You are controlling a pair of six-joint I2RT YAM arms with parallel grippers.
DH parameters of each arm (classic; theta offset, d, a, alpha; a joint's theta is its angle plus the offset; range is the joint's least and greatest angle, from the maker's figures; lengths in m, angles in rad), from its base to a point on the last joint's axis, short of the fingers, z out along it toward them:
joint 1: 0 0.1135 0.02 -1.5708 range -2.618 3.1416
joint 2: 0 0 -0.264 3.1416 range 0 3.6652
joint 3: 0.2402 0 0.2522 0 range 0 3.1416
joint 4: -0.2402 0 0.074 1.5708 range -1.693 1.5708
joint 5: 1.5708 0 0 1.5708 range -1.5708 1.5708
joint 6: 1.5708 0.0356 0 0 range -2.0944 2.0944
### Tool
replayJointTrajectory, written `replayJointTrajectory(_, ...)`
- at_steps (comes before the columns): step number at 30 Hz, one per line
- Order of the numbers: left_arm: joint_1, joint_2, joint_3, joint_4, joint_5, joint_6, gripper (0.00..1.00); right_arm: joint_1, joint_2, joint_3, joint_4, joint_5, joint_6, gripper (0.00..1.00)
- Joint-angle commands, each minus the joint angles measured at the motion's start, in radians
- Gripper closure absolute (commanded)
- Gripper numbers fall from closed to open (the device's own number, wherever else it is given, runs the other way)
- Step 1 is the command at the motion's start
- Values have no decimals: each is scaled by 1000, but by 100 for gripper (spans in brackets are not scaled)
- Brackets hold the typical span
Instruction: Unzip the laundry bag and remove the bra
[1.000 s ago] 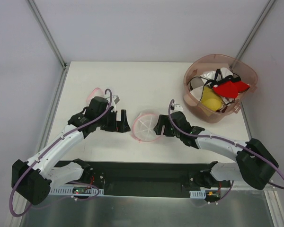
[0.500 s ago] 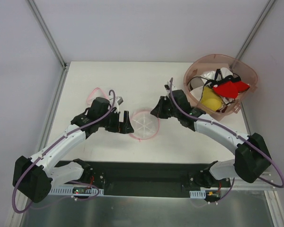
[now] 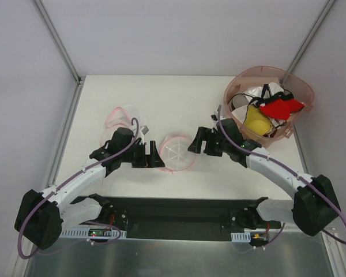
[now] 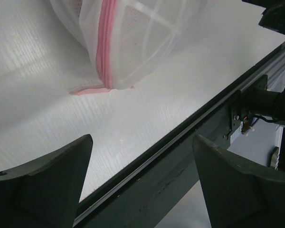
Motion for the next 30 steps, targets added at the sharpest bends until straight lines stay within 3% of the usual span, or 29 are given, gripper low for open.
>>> replayJointTrajectory(1, 7, -9, -61, 123, 36, -77, 16, 1, -119, -149, 24, 127, 4, 8)
replayJointTrajectory(9, 7, 54, -66, 156, -1, -72, 21, 45, 30, -229, 269, 9, 24, 11)
replayJointTrajectory(13, 7, 69, -58, 168, -4, -72, 21, 88, 156, -206, 378, 3, 47, 23)
replayJointTrajectory(14, 7, 74, -57, 169, -3, -71, 21, 90, 189, -200, 410, -3, 56, 37)
replayJointTrajectory(16, 7, 84, -57, 178, 3, -71, 21, 94, 209, -182, 430, -3, 76, 54)
replayJointTrajectory(17, 7, 89, -58, 182, 5, -71, 21, 94, 208, -176, 432, 1, 82, 73)
replayJointTrajectory(20, 7, 103, -60, 188, 10, -63, 21, 93, 177, -168, 412, 38, 84, 99)
replayJointTrajectory(30, 7, 114, -28, 191, -23, -57, 18, 61, 38, -101, 268, -29, 115, 99)
